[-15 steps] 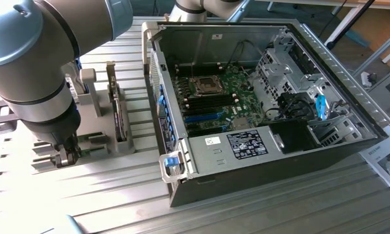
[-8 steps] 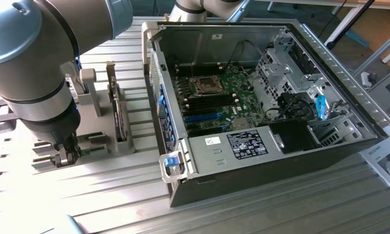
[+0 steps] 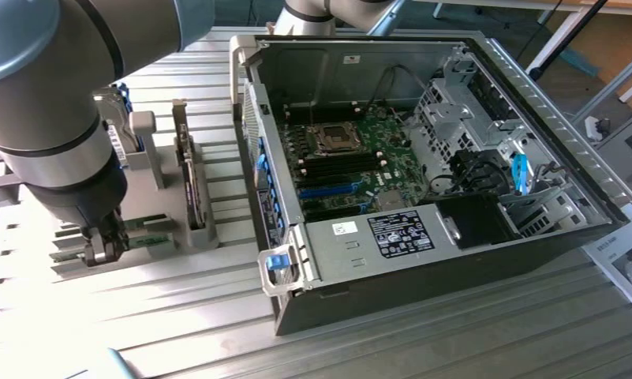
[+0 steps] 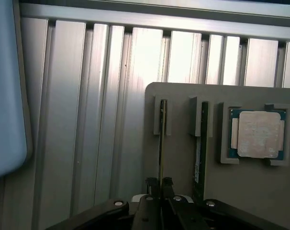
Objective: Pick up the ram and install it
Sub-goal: 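Pick up the ram and move it above insertion slot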
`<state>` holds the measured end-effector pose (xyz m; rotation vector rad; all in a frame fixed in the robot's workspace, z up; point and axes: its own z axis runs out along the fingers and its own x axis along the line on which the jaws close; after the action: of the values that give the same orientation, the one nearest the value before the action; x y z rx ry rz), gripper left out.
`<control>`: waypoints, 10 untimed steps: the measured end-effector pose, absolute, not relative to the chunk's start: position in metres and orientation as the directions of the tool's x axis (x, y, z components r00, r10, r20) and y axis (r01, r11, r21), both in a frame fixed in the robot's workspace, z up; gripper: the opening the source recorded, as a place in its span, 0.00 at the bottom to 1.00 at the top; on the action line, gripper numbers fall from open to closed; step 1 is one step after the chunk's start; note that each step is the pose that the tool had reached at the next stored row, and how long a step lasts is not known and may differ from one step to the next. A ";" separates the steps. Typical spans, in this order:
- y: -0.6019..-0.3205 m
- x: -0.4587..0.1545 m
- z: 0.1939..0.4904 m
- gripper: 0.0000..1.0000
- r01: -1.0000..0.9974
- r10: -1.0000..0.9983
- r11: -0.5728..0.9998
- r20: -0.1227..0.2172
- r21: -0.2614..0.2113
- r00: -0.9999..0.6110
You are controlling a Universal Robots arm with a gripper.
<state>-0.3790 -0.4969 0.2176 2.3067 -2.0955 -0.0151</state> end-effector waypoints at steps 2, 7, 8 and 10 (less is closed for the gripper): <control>-0.497 -0.379 0.220 0.14 -0.995 -0.995 -0.095 0.011 0.025 0.096; -0.497 -0.379 0.233 0.14 -0.995 -0.995 -0.095 0.011 0.025 0.096; -0.497 -0.379 0.235 0.14 -0.995 -0.995 -0.096 0.011 0.025 0.096; -0.497 -0.379 0.239 0.14 -0.995 -0.995 -0.095 0.011 0.025 0.096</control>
<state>-0.3790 -0.4968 0.2386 2.3056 -2.0947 -0.0136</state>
